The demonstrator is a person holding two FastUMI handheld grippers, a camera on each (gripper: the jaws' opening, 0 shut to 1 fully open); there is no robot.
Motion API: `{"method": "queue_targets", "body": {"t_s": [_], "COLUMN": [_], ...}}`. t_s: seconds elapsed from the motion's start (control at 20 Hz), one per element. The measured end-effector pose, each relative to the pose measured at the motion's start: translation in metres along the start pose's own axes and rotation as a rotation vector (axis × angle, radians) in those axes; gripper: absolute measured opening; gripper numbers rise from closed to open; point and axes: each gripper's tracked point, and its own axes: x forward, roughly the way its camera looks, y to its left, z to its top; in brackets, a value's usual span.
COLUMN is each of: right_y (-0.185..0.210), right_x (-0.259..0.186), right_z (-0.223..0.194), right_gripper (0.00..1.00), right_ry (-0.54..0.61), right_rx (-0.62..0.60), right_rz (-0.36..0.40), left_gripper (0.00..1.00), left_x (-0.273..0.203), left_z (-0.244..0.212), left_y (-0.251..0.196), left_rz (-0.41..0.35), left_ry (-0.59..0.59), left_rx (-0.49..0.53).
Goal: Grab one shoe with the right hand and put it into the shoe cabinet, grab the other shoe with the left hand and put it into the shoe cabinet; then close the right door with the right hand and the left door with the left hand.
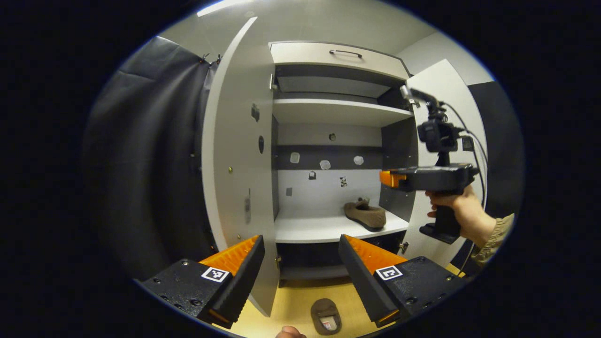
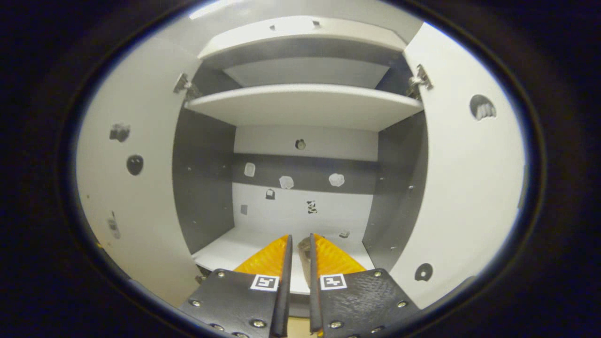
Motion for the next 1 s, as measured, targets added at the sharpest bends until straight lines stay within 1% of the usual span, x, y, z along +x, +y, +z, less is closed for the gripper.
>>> {"method": "queue_targets", "body": {"t_s": [0.15,0.2,0.25,0.3,0.45,0.55,0.7,0.85,1.0], "right_y": [-0.006,-0.009,-0.013,-0.016,-0.031,-0.036,-0.045,-0.06,-0.074], "right_x": [-0.038,-0.05,-0.061,-0.072,-0.098,-0.112,-0.125,-0.133,-0.137], "right_z": [0.024,0.03,0.036,0.04,0.051,0.056,0.062,0.066,0.063], "right_gripper": [0.17,0.15,0.17,0.17,0.2,0.2,0.2,0.2,0.2], "right_ry": [-0.048,-0.061,-0.075,-0.087,-0.118,-0.123,-0.128,-0.135,-0.117], "right_rx": [0.03,0.035,0.038,0.039,0.014,0.013,0.025,0.007,0.0], "right_rz": [-0.01,-0.015,-0.02,-0.026,-0.062,-0.075,-0.089,-0.117,-0.137], "left_gripper": [0.98,0.98,0.98,0.98,0.98,0.99,0.99,1.0,0.98], "left_x": [0.017,0.021,0.026,0.03,0.041,0.039,0.037,0.028,0.024], "left_z": [-0.048,-0.069,-0.089,-0.112,-0.181,-0.233,-0.295,-0.343,-0.38], "left_y": [-0.014,-0.019,-0.022,-0.025,-0.035,-0.035,-0.03,-0.029,-0.03], "left_rz": [-0.047,-0.062,-0.074,-0.085,-0.131,-0.14,-0.145,-0.163,-0.183], "left_ry": [0.104,0.147,0.189,0.236,0.409,0.529,0.654,0.767,0.816], "left_rx": [0.002,0.009,0.015,0.02,0.008,-0.001,0.005,0.009,0.014]}}
